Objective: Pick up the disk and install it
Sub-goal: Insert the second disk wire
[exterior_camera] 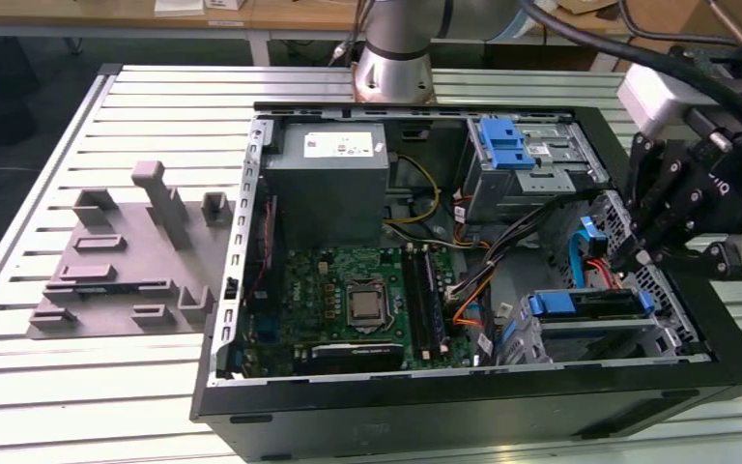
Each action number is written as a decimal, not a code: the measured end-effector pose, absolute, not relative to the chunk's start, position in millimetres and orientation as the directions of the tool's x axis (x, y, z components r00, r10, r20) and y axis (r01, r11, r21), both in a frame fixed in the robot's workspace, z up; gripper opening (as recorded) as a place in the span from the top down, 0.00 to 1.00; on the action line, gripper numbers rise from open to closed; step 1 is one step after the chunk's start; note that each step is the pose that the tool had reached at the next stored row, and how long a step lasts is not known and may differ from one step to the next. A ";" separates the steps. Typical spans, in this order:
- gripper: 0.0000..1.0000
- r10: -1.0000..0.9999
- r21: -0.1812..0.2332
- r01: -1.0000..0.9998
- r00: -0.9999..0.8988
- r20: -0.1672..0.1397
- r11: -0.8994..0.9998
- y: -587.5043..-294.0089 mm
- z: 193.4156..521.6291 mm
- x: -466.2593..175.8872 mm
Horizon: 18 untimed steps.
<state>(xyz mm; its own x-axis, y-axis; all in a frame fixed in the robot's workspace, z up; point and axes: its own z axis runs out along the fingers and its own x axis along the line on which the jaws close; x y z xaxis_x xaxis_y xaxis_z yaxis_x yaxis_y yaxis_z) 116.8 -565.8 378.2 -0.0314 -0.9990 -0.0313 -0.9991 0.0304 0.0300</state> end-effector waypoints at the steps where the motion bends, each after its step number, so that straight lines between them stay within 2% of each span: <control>1: 0.89 -0.999 0.030 -0.999 -0.031 -0.031 0.030 -565.8 379.4 116.2; 18: 0.89 -0.999 0.030 -0.999 -0.031 -0.032 0.030 -565.7 392.1 101.4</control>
